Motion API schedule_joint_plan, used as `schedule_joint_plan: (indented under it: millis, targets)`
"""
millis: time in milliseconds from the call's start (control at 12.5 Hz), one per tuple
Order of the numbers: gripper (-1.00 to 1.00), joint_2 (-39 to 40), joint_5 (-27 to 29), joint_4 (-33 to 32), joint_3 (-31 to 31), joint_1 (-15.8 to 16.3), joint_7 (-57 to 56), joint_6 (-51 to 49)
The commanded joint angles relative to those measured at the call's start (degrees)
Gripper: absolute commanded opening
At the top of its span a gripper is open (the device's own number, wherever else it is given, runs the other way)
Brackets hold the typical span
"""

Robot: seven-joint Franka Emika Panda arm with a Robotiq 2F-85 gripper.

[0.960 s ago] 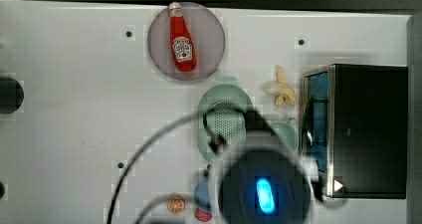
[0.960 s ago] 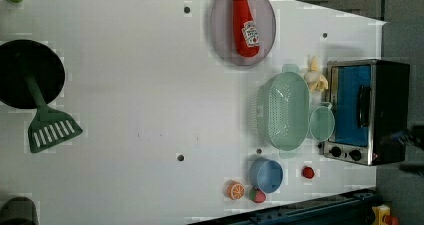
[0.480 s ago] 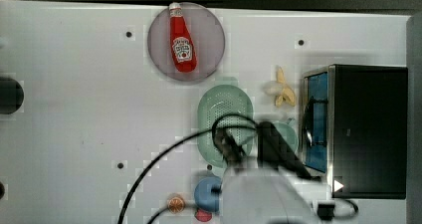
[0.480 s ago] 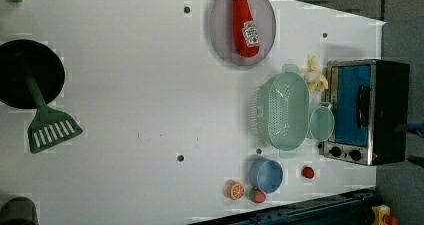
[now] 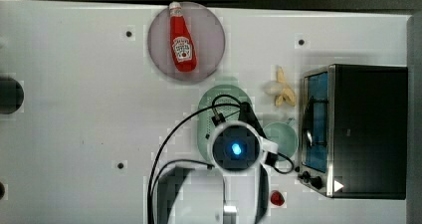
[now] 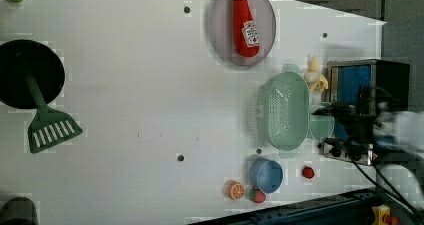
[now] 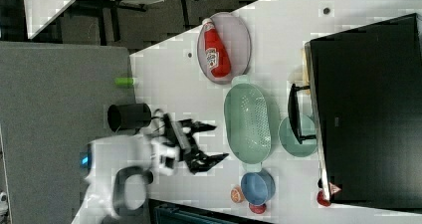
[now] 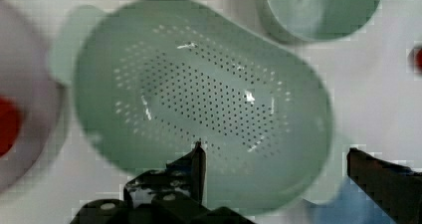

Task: Drag strainer right to left.

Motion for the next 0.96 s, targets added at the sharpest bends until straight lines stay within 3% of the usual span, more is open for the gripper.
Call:
schedule_joint_plan:
  millis: [80, 560, 960]
  targets:
    - [1.00, 5.2, 0.8, 0.8, 1.7, 0.5, 13.2, 6.2]
    - [1.00, 22.1, 0.8, 1.3, 2.8, 1.1, 23.1, 25.3]
    - [1.00, 28.7, 1.3, 1.3, 3.3, 1.6, 24.8, 32.3]
